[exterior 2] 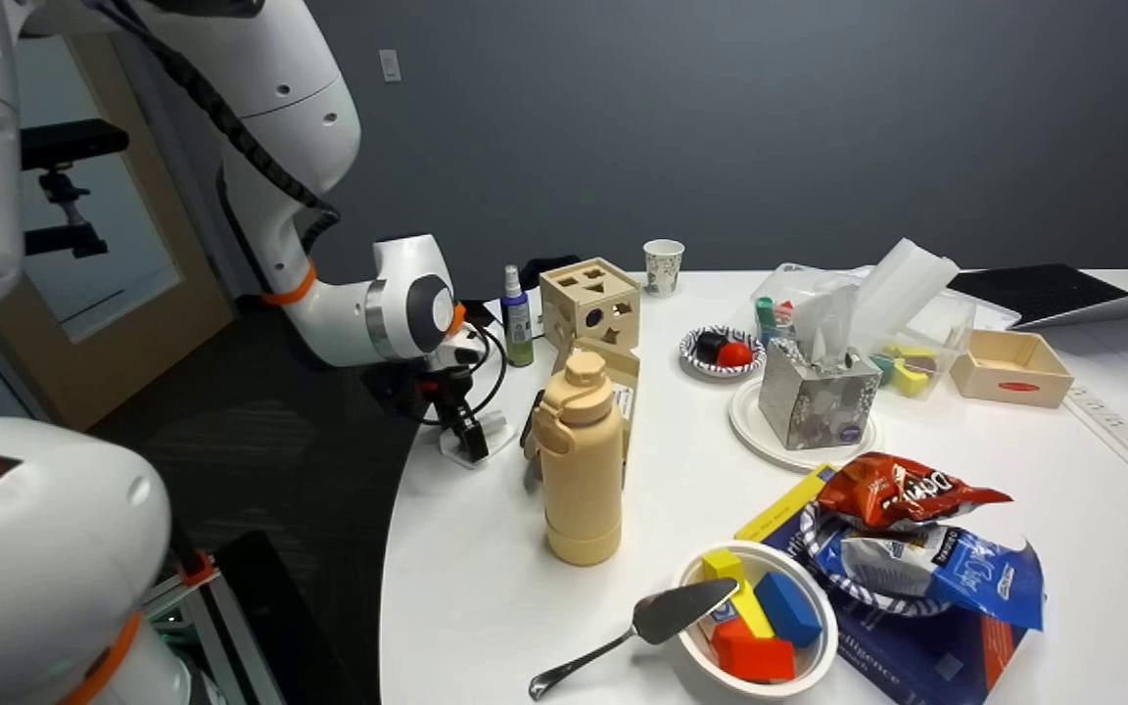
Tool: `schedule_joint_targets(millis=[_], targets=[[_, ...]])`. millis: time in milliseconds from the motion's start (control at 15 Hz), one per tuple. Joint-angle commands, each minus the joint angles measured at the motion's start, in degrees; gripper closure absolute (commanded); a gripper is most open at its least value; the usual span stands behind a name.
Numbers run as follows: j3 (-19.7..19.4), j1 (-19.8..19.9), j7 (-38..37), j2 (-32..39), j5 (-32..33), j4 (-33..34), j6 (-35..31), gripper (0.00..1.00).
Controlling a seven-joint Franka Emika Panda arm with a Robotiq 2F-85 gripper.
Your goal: Use the white napkin to wipe the table.
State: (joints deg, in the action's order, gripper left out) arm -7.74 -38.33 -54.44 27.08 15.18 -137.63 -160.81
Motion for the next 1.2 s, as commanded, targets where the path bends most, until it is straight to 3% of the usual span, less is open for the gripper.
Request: schedule_joint_targets(millis=[0,200,600,800,1133], targets=[[0.22,0.86,-2.63,-4.33,-1.22,-7.09,-1.75,1.0],[1.57,2.05,-1.43,-4.45,-1.04,-8.23,-4.03,1.0],[0.03,-0.68,1.73,-1.12,-1.45,-4.69,-14.88,1.0],[0.99,-0.32,5.97,1.33,-3.53,-0.85,-15.45,1.0],[6.5,2.91,15.57,7.59,-8.14,8.85,-13.29,1.0]])
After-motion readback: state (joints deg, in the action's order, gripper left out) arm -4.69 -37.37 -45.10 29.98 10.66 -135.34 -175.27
